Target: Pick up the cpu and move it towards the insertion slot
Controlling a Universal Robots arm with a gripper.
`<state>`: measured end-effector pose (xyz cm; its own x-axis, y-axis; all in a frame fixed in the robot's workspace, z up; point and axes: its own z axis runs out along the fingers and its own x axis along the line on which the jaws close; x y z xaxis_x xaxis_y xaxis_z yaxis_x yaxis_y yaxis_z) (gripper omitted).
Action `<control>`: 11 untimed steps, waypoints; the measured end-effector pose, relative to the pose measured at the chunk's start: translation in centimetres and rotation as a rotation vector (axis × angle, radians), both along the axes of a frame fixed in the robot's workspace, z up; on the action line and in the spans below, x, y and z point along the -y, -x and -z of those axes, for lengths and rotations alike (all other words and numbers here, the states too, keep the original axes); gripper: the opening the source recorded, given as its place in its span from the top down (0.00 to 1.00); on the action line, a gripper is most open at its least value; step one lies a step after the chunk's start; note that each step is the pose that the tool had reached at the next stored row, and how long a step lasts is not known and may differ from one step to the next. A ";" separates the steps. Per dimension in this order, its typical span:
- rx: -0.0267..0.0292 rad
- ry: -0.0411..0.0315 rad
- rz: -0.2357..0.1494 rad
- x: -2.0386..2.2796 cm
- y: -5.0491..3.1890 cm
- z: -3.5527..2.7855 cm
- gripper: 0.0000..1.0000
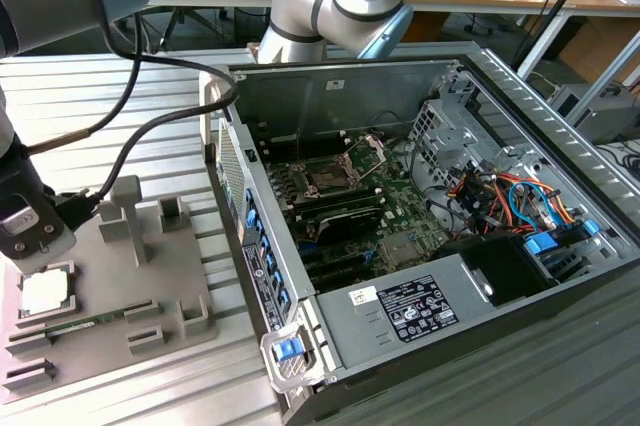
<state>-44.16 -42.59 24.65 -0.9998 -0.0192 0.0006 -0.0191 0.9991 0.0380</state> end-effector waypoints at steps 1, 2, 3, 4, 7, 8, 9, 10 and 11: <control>0.0001 0.0000 0.000 0.02 0.00 0.04 0.89; 0.0001 0.0000 0.000 0.07 0.00 0.10 0.89; 0.0001 -0.0001 0.000 0.11 0.00 0.15 0.89; 0.0002 -0.0001 0.000 0.14 0.00 0.18 0.89; 0.0001 0.0000 0.000 0.22 0.00 0.29 0.89; 0.0001 0.0000 0.000 0.24 0.00 0.32 0.89; 0.0001 0.0000 0.000 0.27 0.00 0.36 0.89; 0.0002 0.0000 0.000 0.30 0.00 0.40 0.89; 0.0001 0.0000 0.000 0.34 0.00 0.45 0.89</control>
